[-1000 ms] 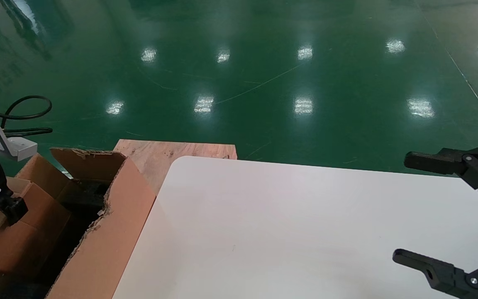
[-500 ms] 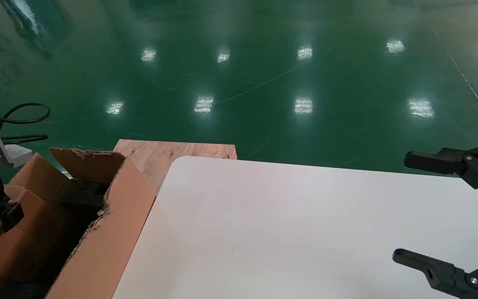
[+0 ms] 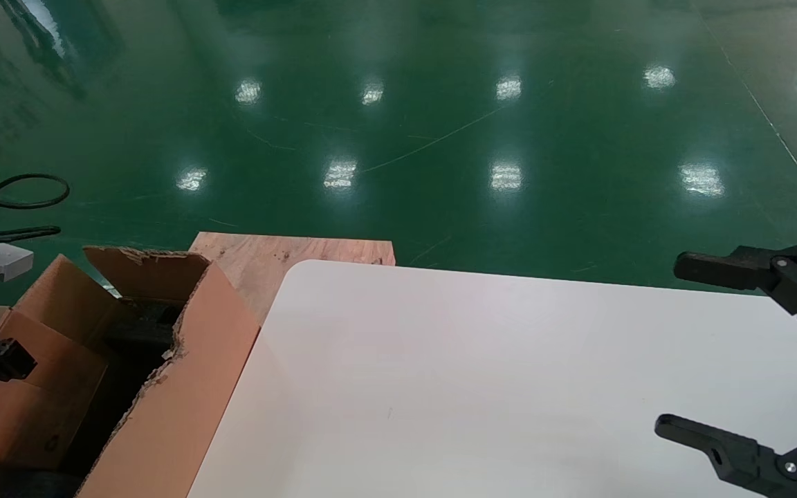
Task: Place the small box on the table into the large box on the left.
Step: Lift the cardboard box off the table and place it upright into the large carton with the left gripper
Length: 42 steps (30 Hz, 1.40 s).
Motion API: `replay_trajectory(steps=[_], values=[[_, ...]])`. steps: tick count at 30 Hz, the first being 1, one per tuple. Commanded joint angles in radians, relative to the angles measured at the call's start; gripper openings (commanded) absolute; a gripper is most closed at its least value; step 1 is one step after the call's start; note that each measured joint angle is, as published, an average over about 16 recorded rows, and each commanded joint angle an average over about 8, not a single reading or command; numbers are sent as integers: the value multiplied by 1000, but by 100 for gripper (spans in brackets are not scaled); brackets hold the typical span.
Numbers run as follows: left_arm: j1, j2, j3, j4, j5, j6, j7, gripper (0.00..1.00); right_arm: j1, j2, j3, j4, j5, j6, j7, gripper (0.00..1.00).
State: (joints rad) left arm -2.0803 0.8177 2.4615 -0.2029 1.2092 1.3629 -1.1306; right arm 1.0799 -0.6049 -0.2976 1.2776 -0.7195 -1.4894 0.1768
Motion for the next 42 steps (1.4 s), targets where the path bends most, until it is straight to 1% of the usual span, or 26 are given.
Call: replay_trajectory(steps=[1, 6, 13, 18, 24, 42], values=[[13, 1, 1, 27, 1, -8, 7, 0, 0, 0, 0, 0, 0, 0, 0, 100], [30, 4, -6, 69, -10, -7, 30, 0, 0, 0, 0, 0, 0, 0, 0, 100], [27, 18, -29, 102, -41, -3, 68, 0, 0, 0, -1, 0, 0, 0, 0, 100], [19, 23, -57, 112, -82, -5, 87, 0, 0, 0, -1, 0, 1, 0, 0, 100], [27, 12, -86, 122, -124, -13, 98, 0, 0, 1, -1, 0, 1, 1, -1, 100], [85, -26, -77, 173, -112, -43, 103, 0, 0, 1, -2, 0, 1, 1, -1, 100]])
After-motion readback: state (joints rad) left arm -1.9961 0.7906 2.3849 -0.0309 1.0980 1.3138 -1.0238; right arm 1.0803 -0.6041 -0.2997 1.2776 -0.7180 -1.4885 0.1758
